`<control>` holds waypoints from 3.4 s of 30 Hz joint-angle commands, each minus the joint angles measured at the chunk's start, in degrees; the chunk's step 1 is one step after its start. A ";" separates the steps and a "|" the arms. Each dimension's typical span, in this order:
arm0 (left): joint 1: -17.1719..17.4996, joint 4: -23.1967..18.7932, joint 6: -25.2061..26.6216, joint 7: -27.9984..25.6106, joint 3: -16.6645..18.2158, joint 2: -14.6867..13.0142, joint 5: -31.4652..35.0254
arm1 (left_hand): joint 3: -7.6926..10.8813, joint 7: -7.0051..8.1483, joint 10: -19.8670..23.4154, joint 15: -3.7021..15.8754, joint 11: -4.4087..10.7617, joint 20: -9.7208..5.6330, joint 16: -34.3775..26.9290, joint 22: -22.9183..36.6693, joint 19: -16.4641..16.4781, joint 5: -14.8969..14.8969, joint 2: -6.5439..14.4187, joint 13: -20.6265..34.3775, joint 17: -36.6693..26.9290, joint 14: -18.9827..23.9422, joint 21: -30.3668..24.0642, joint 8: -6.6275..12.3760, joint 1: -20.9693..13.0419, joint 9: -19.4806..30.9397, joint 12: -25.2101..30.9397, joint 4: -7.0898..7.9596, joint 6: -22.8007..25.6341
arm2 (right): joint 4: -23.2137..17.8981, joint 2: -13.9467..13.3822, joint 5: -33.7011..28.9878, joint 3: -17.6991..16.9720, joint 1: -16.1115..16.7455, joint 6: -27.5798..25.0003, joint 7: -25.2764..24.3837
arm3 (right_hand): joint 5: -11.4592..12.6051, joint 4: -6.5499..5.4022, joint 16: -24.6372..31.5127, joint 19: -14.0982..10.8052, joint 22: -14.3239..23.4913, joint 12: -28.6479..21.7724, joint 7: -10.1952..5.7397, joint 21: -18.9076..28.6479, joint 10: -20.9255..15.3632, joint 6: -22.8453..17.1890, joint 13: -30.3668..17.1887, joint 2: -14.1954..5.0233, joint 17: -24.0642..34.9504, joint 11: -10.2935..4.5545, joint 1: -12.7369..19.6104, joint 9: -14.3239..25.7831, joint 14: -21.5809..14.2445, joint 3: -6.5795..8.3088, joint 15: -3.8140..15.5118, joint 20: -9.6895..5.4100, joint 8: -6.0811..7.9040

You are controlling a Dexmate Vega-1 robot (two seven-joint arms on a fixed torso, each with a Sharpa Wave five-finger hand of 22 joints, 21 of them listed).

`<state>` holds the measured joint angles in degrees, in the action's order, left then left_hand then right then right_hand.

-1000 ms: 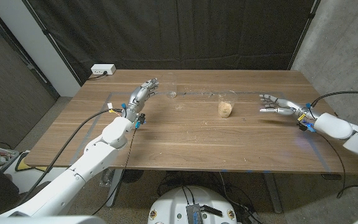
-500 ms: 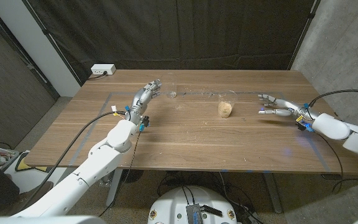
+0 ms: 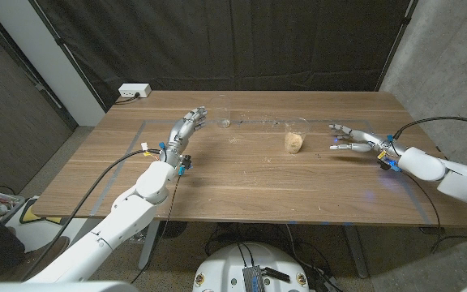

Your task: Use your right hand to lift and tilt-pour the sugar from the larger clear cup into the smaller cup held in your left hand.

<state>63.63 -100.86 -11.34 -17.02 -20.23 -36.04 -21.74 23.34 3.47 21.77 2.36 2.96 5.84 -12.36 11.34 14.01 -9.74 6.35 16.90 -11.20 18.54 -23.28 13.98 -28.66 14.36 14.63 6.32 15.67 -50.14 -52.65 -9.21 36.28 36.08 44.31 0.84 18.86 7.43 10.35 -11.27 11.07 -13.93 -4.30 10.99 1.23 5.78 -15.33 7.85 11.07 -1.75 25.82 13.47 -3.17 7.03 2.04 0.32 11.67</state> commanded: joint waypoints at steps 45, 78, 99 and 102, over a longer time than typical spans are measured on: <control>-3.17 9.20 -5.90 10.45 1.61 -2.23 -5.06 | 0.35 -0.01 0.72 2.63 0.51 0.14 0.12 0.22 0.19 -0.25 0.01 0.40 -0.12 0.64 -0.03 0.11 0.06 -0.03 0.16 -0.52 0.59 | -26.69 -0.26 2.64 -3.81 8.07 -22.61 4.45 | 0.93 -0.53 0.43 1.20 0.28 0.20 1.31 0.44 1.84 1.00 -0.78 -0.17 0.35 0.68 -0.05 0.19 1.67 -0.89 2.97 0.47 0.76; -6.07 15.97 -8.61 16.06 1.59 -2.26 -8.31 | 0.52 -0.14 0.89 2.69 0.53 0.13 0.20 0.26 0.15 -0.22 0.17 0.58 -0.14 0.79 0.02 0.15 0.03 -0.06 0.05 -0.54 0.93 | -25.60 6.64 6.01 -1.94 6.09 -23.86 4.46 | 1.28 -0.69 0.96 1.44 0.37 -0.34 1.65 0.72 1.54 0.83 -1.16 -0.81 0.42 1.60 0.20 0.30 1.02 -1.15 2.08 2.47 1.18; -9.30 19.30 -8.36 18.13 0.57 -1.63 -8.72 | 0.59 -0.08 1.02 2.59 0.56 0.19 0.23 0.27 0.13 -0.21 0.23 0.68 -0.17 0.84 0.04 0.14 0.06 -0.06 0.01 -0.52 1.00 | -10.97 15.74 12.31 -2.92 6.55 -11.45 -3.18 | 1.73 -0.46 3.23 -0.60 0.52 -4.34 -0.46 1.84 -3.03 -0.87 -3.98 -4.93 2.08 -0.92 3.36 1.17 -3.97 0.52 3.71 2.10 2.87; -10.01 19.83 -8.22 18.55 0.29 -1.50 -8.67 | 0.59 -0.14 1.08 2.52 0.59 0.16 0.25 0.28 0.10 -0.21 0.24 0.70 -0.19 0.81 0.06 0.15 0.08 -0.06 0.02 -0.51 1.05 | -8.92 16.89 13.28 -2.93 6.52 -9.68 -3.44 | 1.65 -0.40 3.77 -1.33 0.61 -5.19 -1.00 2.17 -3.33 -1.30 -4.90 -5.65 2.62 -1.32 3.96 1.52 -5.11 0.80 4.45 1.60 3.35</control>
<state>55.58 -82.85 -19.79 0.30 -19.22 -37.99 -30.28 23.81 3.57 22.17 2.65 3.37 5.84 -12.36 11.31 14.00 -9.74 6.36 17.44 -11.21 18.83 -23.28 13.98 -28.65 14.10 14.62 5.85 16.18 -66.16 -39.97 1.54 33.53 42.39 28.18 0.46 20.18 7.04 13.53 -11.89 11.34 -18.40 -4.74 12.69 -1.59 4.73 -19.53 2.88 13.19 -2.92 29.47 14.63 -7.37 7.30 2.12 2.22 14.45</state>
